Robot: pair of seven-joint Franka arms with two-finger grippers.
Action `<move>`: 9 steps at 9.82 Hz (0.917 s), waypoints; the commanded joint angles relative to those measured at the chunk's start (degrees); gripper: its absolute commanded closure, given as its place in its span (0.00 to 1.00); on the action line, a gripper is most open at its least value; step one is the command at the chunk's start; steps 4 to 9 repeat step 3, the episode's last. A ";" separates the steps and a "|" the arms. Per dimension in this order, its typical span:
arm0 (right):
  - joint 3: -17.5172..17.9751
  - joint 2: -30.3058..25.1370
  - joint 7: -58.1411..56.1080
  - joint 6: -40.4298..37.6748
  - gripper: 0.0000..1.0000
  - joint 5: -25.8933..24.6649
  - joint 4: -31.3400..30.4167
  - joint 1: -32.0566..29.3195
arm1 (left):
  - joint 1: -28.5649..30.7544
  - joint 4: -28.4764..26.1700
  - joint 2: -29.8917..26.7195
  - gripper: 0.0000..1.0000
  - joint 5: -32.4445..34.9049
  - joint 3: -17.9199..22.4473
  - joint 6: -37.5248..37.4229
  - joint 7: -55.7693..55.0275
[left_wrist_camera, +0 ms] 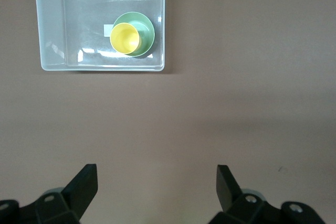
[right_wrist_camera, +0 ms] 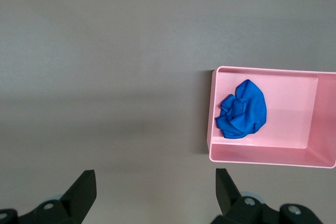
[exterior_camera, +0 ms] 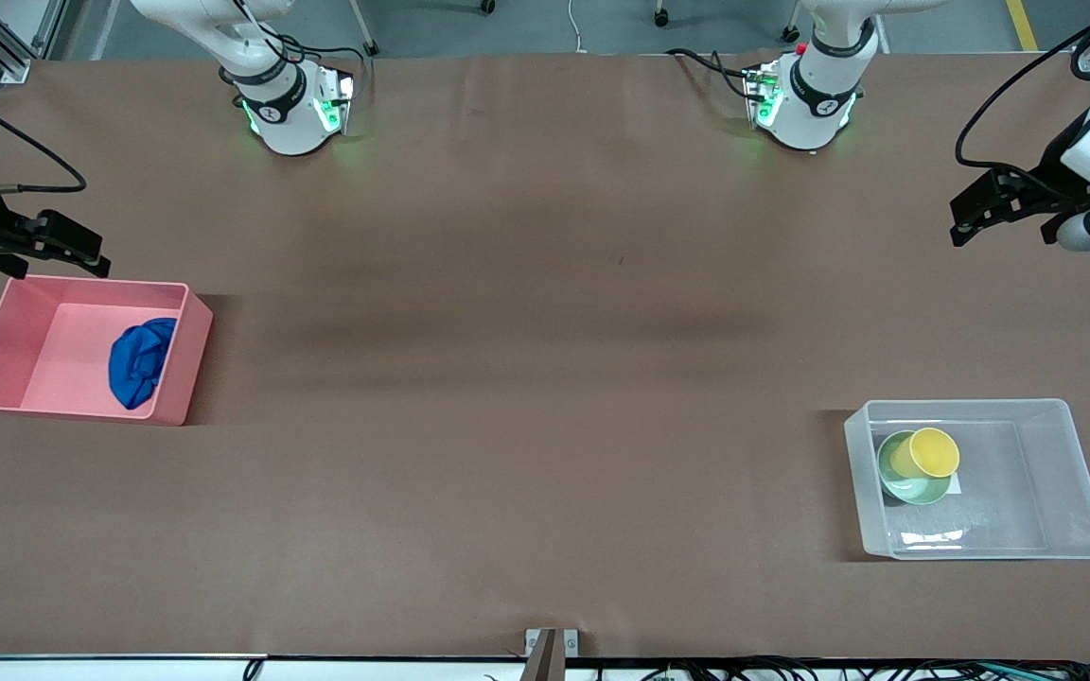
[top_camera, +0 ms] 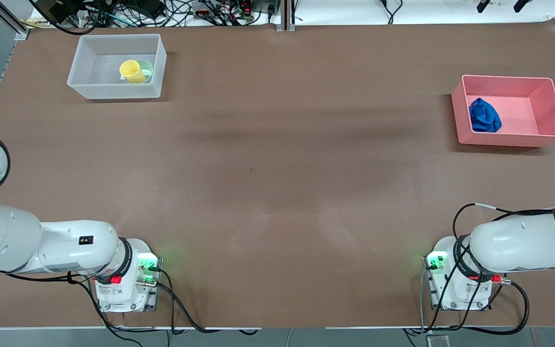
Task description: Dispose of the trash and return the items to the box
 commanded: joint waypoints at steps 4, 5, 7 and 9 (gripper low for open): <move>0.04 -0.25 0.22 -0.31 0.00 0.42 -0.10 -0.12 | -0.37 -2.24 -0.70 0.00 -0.56 0.77 0.37 0.79; 0.04 -0.25 0.22 -0.31 0.00 0.42 -0.10 -0.12 | -0.37 -2.24 -0.70 0.00 -0.56 0.77 0.37 0.79; 0.04 -0.25 0.22 -0.31 0.00 0.42 -0.10 -0.12 | -0.37 -2.24 -0.70 0.00 -0.56 0.77 0.37 0.79; 0.04 -0.25 0.22 -0.31 0.00 0.42 -0.10 -0.12 | -0.37 -2.24 -0.70 0.00 -0.56 0.77 0.37 0.79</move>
